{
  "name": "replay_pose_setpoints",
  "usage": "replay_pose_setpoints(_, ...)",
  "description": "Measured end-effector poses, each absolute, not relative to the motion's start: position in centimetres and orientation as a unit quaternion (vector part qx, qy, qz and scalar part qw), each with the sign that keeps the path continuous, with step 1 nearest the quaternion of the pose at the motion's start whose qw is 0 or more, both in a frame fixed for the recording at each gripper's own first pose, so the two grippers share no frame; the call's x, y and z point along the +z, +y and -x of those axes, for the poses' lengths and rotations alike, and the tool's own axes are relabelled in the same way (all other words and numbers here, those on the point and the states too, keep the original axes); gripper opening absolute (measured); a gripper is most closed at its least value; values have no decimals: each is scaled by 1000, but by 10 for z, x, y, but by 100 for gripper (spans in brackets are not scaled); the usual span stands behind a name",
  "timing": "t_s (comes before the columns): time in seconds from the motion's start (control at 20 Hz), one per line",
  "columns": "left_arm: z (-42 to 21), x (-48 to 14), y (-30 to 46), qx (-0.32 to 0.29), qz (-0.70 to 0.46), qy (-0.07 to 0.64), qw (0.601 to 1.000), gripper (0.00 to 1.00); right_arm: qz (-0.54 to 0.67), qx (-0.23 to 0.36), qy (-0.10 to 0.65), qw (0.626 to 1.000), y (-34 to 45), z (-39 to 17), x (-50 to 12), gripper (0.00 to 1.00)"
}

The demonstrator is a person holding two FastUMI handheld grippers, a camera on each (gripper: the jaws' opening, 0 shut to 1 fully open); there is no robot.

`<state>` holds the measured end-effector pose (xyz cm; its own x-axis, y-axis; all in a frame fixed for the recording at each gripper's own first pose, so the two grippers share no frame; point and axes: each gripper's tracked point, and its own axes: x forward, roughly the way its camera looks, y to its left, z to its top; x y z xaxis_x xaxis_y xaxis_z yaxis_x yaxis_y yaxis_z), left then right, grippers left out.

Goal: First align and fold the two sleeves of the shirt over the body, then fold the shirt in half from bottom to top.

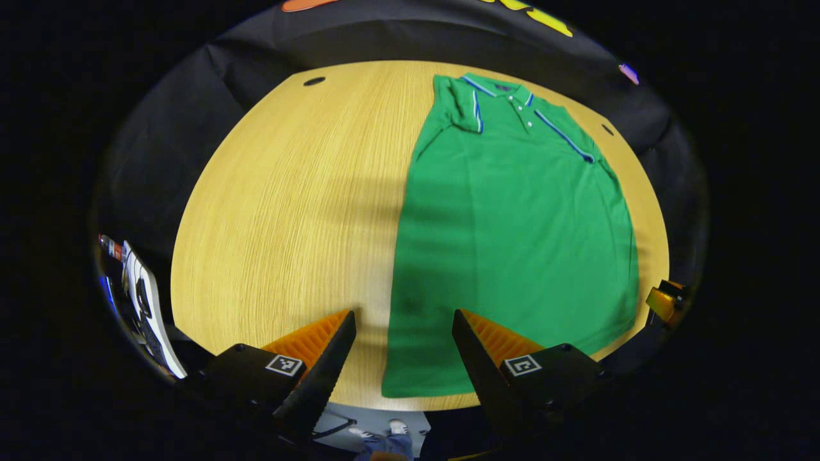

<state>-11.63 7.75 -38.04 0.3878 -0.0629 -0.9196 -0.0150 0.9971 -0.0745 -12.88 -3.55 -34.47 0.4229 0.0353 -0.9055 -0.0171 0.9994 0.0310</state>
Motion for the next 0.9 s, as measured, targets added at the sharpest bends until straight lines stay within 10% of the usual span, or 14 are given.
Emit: replay_pose_setpoints(0.9,152,-409,68,-40,33,663,747,98,-12,-16,676,737,-34,164,-393,98)
